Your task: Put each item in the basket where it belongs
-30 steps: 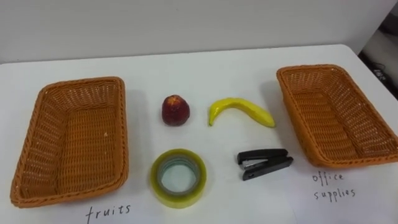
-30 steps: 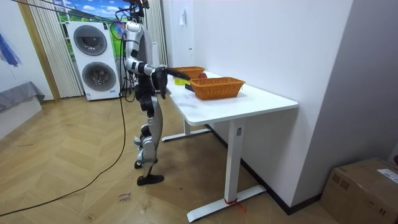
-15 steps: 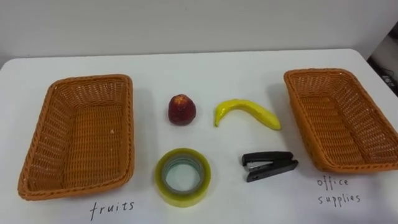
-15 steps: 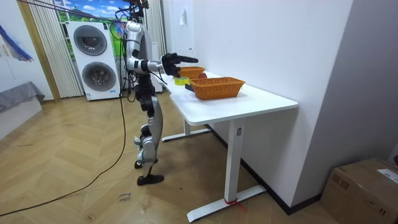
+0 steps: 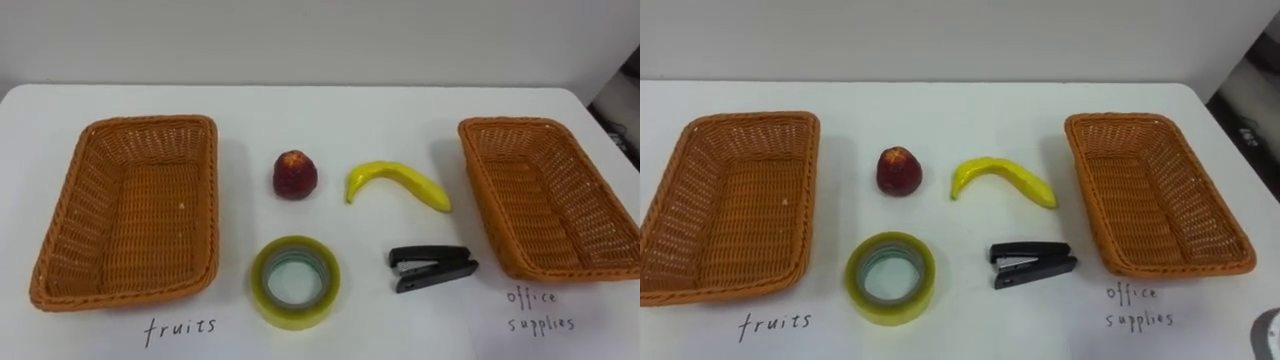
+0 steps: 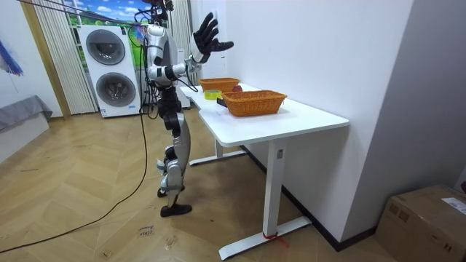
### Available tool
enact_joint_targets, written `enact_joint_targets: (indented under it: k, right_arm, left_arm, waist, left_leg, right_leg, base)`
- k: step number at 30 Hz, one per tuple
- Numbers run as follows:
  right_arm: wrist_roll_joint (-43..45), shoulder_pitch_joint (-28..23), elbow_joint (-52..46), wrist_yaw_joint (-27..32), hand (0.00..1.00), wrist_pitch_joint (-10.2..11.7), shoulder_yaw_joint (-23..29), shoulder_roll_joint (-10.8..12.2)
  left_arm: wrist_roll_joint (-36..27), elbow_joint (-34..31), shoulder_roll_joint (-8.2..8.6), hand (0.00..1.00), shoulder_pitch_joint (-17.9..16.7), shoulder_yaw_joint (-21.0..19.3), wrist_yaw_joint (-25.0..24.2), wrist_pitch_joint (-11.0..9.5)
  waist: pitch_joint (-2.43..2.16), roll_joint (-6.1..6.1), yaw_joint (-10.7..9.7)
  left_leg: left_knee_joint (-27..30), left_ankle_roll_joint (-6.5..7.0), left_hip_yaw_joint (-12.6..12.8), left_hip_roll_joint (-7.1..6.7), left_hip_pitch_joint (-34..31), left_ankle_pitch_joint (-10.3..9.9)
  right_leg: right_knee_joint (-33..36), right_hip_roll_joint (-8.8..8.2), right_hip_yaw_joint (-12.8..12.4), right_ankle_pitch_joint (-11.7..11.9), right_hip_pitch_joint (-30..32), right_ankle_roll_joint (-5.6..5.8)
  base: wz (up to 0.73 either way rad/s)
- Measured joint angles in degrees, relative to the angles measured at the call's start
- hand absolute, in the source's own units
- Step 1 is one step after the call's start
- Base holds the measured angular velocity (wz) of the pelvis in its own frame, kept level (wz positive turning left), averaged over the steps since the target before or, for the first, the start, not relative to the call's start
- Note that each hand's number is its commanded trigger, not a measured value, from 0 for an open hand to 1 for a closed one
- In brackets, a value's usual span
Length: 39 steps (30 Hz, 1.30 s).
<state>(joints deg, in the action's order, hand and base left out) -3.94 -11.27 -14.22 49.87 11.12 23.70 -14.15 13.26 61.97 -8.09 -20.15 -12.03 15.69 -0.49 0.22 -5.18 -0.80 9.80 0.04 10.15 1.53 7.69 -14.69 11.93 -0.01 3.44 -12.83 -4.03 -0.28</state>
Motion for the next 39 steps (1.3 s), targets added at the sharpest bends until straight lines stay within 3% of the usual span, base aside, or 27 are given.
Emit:
enact_joint_targets:
  k: [4, 16, 20, 28, 39]
  right_arm:
    - [5.84, 0.01, 0.0, -4.32, 0.0, -0.49, -2.85, -0.32]
    - [14.41, 0.01, 0.0, -14.92, 0.0, -2.33, -4.77, -0.46]
    - [15.11, 0.01, 0.0, -18.38, 0.0, -2.54, -5.38, -0.87]
    - [15.76, -0.01, 0.01, -28.23, 0.0, -3.79, -6.87, -4.2]
    - [17.36, -0.06, 2.31, -37.16, 0.0, -6.32, -12.32, -4.69]
  left_arm:
    - [0.03, 0.03, -0.38, 0.0, 0.17, -0.04, -0.24, 0.03]
    - [1.19, -0.14, -0.8, 0.0, 0.44, -0.2, -2.8, 0.33]
    - [2.31, -0.16, -1.0, 0.0, 0.53, -0.34, -2.91, 0.39]
    - [2.65, -0.51, -1.88, 0.0, 0.58, -0.31, -4.06, 0.38]
    - [2.62, -0.56, -2.24, 0.0, 0.54, 0.23, -3.96, 0.53]
  waist:
    - [-0.17, 0.0, 0.57]
    - [-0.19, 0.53, 1.06]
    - [-0.18, 0.2, 1.26]
    - [-0.14, 0.08, 1.24]
    - [-0.06, -0.36, 1.37]
  left_leg:
    - [0.02, 0.0, 0.0, 0.03, 0.01, 0.0]
    - [0.03, -0.02, -0.87, 0.05, -0.09, 0.02]
    - [0.03, -0.02, -0.73, 0.06, -0.1, 0.06]
    - [0.03, -0.04, -0.68, 0.21, 0.12, 0.08]
    - [0.05, -0.05, -0.96, 0.2, 0.52, 0.09]
  right_leg:
    - [0.19, -0.01, 0.09, 0.01, 0.06, -0.01]
    - [0.31, -0.17, 1.29, 0.02, -0.1, -0.02]
    - [0.12, -0.17, 1.33, 0.09, -0.14, -0.12]
    - [-0.23, -0.06, 1.38, 0.38, -0.93, -0.17]
    - [-0.26, -0.07, 1.42, 0.44, -1.69, -0.13]
  base:
    - [0.0]
    - [0.03]
    - [0.0]
    - [0.0]
    - [0.0]
